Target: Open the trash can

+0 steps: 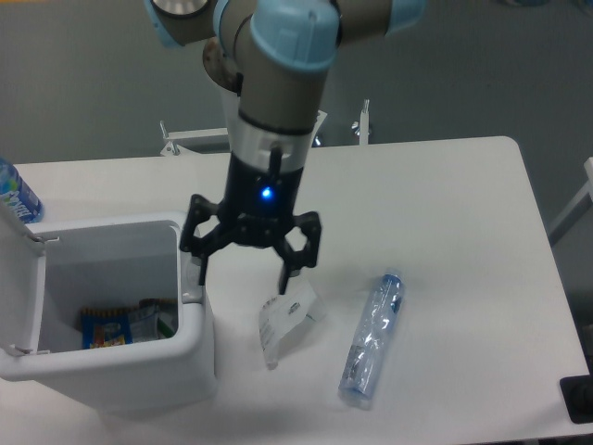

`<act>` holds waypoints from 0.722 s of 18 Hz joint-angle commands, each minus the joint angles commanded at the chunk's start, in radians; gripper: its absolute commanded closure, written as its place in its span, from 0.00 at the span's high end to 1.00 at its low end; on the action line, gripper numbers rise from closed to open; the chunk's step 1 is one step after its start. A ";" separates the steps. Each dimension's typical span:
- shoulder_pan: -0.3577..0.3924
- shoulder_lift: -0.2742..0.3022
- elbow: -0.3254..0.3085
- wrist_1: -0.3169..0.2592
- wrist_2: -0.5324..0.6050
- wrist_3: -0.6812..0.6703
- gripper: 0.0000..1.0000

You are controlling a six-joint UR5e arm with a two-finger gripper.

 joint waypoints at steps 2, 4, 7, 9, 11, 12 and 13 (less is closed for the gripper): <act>0.057 -0.002 0.023 -0.002 0.015 0.044 1.00; 0.109 0.006 0.009 -0.006 0.099 0.164 1.00; 0.163 0.021 -0.027 -0.017 0.205 0.367 1.00; 0.219 0.046 -0.078 -0.024 0.314 0.584 1.00; 0.233 0.048 -0.106 -0.047 0.354 0.717 1.00; 0.240 0.052 -0.116 -0.066 0.368 0.785 1.00; 0.256 0.061 -0.130 -0.084 0.382 0.846 1.00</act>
